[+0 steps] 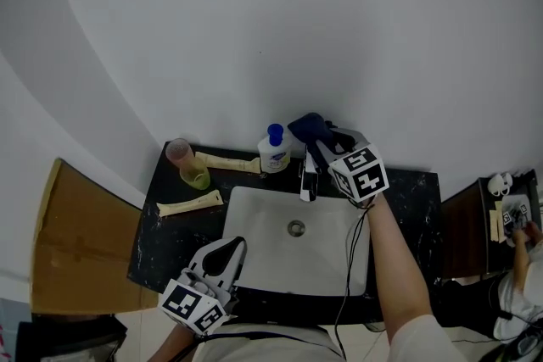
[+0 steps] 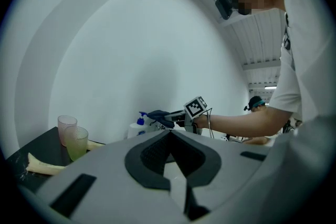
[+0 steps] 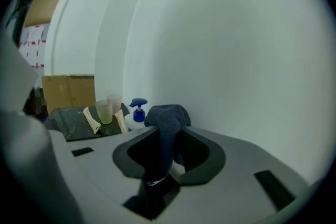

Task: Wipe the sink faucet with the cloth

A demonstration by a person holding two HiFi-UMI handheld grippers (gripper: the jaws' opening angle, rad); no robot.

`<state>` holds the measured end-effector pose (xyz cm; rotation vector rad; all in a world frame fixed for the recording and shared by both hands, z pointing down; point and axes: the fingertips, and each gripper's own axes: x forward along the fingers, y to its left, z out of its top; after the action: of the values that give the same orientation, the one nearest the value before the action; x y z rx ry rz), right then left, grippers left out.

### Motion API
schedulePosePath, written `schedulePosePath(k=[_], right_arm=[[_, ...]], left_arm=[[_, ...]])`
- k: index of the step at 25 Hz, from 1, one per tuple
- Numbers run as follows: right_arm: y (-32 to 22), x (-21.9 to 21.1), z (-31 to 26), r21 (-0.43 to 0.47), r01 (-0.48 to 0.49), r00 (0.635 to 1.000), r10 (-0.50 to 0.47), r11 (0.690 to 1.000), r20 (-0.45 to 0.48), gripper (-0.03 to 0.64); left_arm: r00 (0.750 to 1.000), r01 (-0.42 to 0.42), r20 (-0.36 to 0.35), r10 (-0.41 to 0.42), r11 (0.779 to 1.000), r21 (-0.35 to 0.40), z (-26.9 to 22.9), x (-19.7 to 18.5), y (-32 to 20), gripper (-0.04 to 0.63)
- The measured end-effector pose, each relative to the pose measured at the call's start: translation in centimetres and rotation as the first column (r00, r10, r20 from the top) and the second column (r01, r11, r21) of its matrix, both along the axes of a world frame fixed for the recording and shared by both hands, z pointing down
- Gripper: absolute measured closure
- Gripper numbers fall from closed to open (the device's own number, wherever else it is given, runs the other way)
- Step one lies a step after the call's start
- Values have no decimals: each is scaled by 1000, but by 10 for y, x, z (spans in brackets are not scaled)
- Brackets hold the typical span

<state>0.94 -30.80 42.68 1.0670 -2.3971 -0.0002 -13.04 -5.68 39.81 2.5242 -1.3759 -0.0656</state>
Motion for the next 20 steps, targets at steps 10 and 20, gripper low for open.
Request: schedulePosePath(k=[10, 20], right_arm=[[89, -16, 0, -74, 179, 984, -178, 981, 30, 503], [-8, 4, 3, -28, -22, 999, 23, 999, 44, 502]], left_arm=[[997, -78, -9, 78, 997, 0, 2, 27, -9, 594], [997, -79, -1, 79, 997, 4, 0, 23, -6, 594]])
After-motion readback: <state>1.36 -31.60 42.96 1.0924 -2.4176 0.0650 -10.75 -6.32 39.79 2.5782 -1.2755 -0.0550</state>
